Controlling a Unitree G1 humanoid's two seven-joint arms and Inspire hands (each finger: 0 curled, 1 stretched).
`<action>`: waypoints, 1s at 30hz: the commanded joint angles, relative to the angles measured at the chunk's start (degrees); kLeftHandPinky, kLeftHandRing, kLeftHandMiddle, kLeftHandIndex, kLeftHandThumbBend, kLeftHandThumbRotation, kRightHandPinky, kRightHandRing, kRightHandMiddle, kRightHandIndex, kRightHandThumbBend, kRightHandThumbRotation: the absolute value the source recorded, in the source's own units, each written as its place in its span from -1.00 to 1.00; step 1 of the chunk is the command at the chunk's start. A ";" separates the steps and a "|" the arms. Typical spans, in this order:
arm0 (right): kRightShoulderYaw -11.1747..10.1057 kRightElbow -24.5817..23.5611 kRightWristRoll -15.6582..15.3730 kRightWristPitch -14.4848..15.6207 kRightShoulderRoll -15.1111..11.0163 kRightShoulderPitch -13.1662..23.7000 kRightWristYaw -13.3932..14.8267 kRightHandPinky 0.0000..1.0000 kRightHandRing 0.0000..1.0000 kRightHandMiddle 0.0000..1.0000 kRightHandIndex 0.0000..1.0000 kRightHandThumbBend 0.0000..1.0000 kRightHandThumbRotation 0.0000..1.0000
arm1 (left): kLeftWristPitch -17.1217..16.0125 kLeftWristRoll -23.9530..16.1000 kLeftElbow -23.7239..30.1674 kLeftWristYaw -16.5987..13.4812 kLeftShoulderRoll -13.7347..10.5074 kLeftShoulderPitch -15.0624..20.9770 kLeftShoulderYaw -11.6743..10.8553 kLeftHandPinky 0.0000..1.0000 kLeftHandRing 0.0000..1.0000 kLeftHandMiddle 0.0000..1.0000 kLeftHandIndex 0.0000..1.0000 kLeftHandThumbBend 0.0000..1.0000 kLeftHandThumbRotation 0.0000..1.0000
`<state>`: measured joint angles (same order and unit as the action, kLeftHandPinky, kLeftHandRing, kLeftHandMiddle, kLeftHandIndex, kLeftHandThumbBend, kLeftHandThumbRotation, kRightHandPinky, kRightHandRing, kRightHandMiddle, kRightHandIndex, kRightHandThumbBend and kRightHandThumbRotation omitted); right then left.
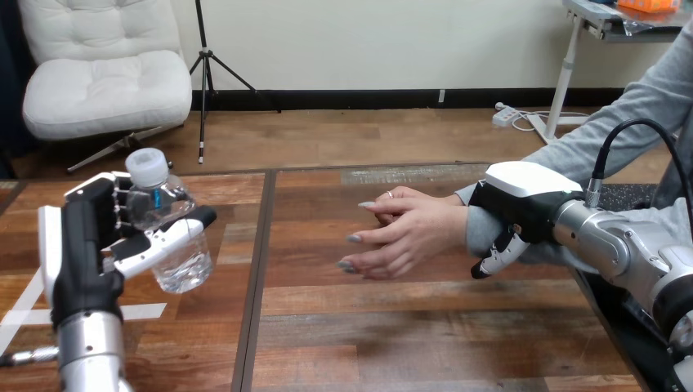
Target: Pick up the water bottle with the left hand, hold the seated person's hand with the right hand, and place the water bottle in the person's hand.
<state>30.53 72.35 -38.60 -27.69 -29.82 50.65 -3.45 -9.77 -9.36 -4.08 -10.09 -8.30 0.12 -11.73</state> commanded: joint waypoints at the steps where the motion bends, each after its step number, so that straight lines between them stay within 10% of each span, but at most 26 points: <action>1: -2.59 -4.31 1.75 -1.76 -1.33 2.55 2.10 -0.61 -0.53 -0.43 -0.41 0.41 -1.00 | -3.60 -0.56 -2.83 -1.55 -0.97 8.00 0.79 -0.40 -0.31 -0.20 -0.18 0.50 -1.00; 30: -4.08 -6.32 2.74 -3.13 -1.60 1.19 1.19 -0.62 -0.54 -0.45 -0.42 0.42 -1.00 | -10.09 -0.65 -21.07 -7.11 -1.30 19.78 2.05 -0.36 -0.30 -0.19 -0.16 0.41 -1.00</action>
<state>29.17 69.91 -38.11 -29.63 -30.72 49.57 -3.45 -16.13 -9.79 -22.31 -16.06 -8.24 11.86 -10.04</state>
